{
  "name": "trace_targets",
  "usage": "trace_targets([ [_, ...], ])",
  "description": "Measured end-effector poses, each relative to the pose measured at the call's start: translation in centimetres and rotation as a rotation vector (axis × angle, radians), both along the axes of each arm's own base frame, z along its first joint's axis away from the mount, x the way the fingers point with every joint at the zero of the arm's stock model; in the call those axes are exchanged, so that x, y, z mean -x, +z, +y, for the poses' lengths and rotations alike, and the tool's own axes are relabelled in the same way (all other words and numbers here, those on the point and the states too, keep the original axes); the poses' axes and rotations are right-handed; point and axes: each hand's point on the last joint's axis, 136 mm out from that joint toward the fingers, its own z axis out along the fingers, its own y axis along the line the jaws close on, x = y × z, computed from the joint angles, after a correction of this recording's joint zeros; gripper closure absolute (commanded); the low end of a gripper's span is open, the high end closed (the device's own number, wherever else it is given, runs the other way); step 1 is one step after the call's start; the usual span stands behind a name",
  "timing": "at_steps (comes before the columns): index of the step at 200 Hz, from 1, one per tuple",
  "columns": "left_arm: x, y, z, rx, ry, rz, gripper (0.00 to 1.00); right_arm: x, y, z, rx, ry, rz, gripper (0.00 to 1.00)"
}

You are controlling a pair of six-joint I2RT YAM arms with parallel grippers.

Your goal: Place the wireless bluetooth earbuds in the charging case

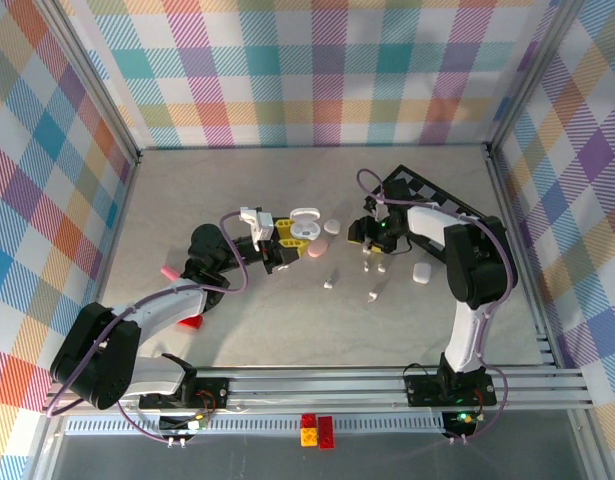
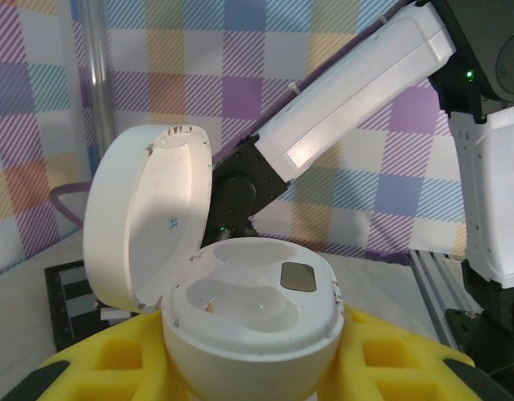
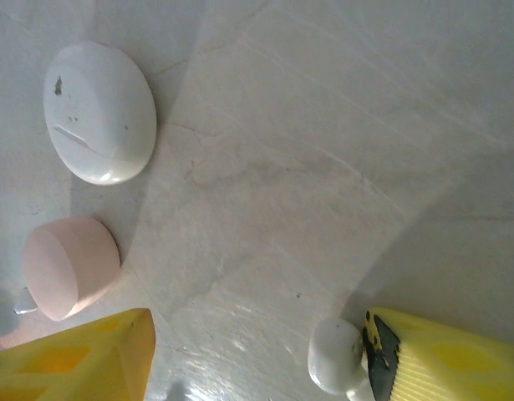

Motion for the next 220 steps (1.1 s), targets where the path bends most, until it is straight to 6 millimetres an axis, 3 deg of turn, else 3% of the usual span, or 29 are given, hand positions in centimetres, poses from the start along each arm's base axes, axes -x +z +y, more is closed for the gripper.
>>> trace_targets([
  [61, -1.4, -0.3, 2.4, 0.031, 0.080, 0.000, 0.65, 0.0, 0.1, -0.3, 0.098, 0.039, -0.034, 0.32],
  [121, -3.3, -1.2, 6.0, 0.050, 0.193, 0.027, 0.65, 1.5, 2.0, -0.6, 0.495, 0.179, -0.211, 0.33],
  [155, -3.8, -1.0, 7.9, 0.062, 0.257, 0.014, 0.65, 2.1, 2.4, -0.5, 0.725, 0.284, -0.298, 0.42],
  [220, -4.1, -0.6, 9.0, 0.081, 0.289, 0.004, 0.65, 1.3, 0.5, -1.1, 0.968, 0.396, -0.299, 0.50],
])
